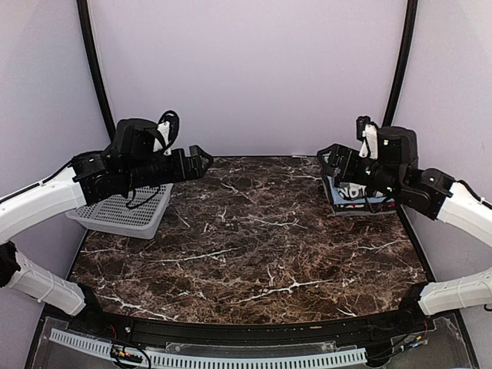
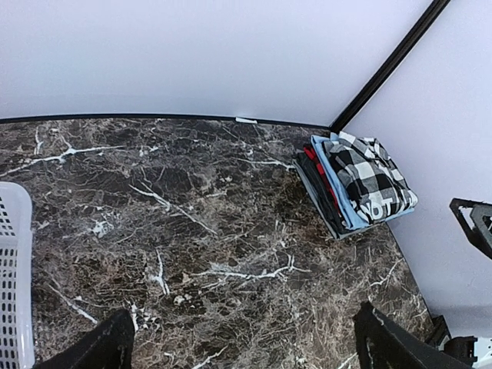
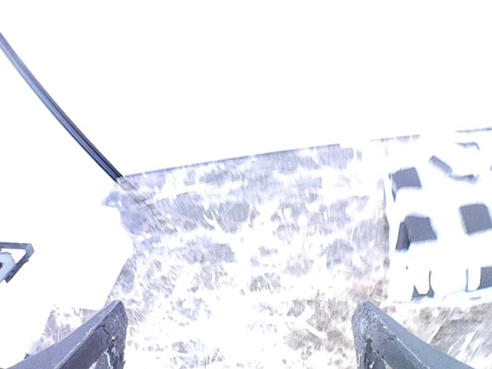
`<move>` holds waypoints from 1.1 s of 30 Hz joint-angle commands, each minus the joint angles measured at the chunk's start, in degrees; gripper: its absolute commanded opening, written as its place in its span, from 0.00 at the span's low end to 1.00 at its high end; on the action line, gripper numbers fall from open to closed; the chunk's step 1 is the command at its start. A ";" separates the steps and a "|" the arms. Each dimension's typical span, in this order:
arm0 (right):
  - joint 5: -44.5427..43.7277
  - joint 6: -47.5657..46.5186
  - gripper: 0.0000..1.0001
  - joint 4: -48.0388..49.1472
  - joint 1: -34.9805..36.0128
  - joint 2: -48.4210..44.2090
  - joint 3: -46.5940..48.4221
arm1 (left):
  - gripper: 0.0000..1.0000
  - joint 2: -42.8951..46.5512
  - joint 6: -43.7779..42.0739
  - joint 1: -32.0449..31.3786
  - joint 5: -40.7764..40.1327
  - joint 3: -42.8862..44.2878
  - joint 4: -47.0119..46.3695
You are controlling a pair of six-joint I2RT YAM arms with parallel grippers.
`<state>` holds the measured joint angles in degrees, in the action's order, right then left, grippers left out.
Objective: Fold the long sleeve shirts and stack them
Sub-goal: Reset both arms
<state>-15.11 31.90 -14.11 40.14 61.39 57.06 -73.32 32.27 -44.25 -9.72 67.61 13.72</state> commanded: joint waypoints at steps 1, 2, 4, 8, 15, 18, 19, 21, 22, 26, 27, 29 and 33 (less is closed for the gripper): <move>-1.17 -5.81 0.99 1.91 0.29 -4.67 -1.37 | 0.99 5.49 -1.35 0.22 -4.52 -2.44 1.74; -1.08 -6.36 0.99 1.77 0.29 -5.52 -1.54 | 0.99 6.05 -1.51 0.22 -5.31 -2.81 1.92; -0.74 -7.36 0.99 1.72 0.29 -6.96 -2.12 | 0.99 7.66 -1.65 0.24 -6.68 -3.96 2.07; -0.80 -7.99 0.99 2.33 0.29 -9.01 -3.77 | 0.99 10.14 -1.62 0.22 -8.32 -6.04 2.07; -0.71 -8.64 0.99 2.39 0.29 -8.80 -4.12 | 0.99 11.66 -1.90 0.22 -9.11 -6.98 1.23; -0.31 -8.95 0.99 2.42 0.29 -8.39 -3.77 | 0.99 11.39 -2.11 0.25 -9.40 -6.99 1.05; -0.27 -8.96 0.99 2.46 0.29 -8.22 -3.64 | 0.99 11.37 -2.12 0.28 -9.46 -6.94 0.90; -0.40 -8.90 0.99 2.50 0.29 -7.91 -3.54 | 0.99 11.25 -2.25 0.26 -9.30 -6.91 0.56; -0.44 -8.89 0.99 2.51 0.29 -7.82 -3.53 | 0.99 11.09 -2.35 0.23 -9.24 -6.89 0.50; 0.42 -8.61 0.99 2.93 0.29 -6.95 -3.39 | 0.99 10.63 -2.47 0.24 -9.02 -6.56 0.39; 0.59 -8.61 0.99 2.94 0.29 -6.86 -3.28 | 0.99 10.60 -2.52 0.23 -8.97 -6.60 0.32; 0.57 -8.61 0.99 2.95 0.29 -6.81 -3.27 | 0.99 10.50 -2.48 0.22 -8.89 -6.69 0.07; 0.22 -8.52 0.99 2.94 0.29 -6.98 -3.41 | 0.99 10.56 -2.43 0.23 -8.65 -7.05 -0.09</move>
<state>-14.94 23.97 -13.28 40.14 54.59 53.23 -63.13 30.61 -44.25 -18.09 61.32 14.85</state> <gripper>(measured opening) 0.986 0.989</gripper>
